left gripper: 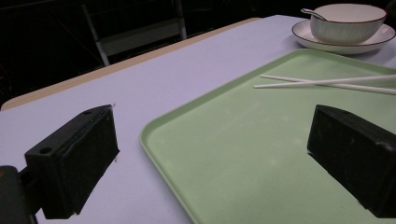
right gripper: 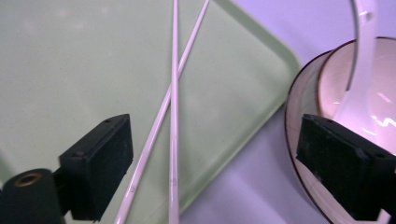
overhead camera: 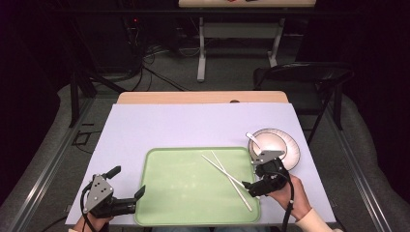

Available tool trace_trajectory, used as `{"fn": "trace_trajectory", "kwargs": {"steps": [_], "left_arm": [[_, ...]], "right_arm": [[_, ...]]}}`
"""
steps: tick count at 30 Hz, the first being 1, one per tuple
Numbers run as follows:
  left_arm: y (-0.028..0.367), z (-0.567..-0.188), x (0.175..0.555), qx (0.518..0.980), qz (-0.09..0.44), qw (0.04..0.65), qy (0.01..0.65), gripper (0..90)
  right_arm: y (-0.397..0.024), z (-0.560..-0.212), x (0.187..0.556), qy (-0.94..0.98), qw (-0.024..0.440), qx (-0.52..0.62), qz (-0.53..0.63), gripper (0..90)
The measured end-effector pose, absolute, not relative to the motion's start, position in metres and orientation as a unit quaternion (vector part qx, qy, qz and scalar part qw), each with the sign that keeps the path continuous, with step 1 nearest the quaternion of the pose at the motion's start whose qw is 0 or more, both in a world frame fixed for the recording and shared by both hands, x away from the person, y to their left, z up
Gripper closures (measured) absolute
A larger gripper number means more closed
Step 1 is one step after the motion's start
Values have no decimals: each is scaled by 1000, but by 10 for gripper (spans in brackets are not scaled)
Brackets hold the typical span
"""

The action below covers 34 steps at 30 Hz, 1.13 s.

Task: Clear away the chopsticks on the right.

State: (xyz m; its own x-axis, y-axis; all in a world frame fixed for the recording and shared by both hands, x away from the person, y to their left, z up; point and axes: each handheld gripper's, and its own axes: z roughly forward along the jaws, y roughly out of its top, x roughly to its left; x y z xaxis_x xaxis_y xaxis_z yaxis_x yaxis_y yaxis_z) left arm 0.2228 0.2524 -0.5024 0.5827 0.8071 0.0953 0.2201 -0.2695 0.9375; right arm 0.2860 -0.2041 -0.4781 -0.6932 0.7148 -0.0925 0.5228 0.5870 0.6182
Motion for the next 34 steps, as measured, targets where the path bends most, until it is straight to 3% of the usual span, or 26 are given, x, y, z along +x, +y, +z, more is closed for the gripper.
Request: {"fn": "trace_trajectory", "kwargs": {"steps": [8, 20, 29, 34], "left_arm": [[253, -502, 222, 739, 297, 494, 348, 16], [253, -502, 223, 739, 296, 494, 350, 16], [253, -503, 223, 739, 294, 494, 351, 17], [253, -502, 224, 740, 295, 492, 351, 16]], "right_arm": [[-232, -474, 264, 858, 211, 352, 310, 12], [-270, -485, 234, 834, 237, 369, 334, 0], [-288, -496, 211, 824, 246, 378, 342, 0], [-293, -503, 207, 824, 226, 392, 343, 0]]}}
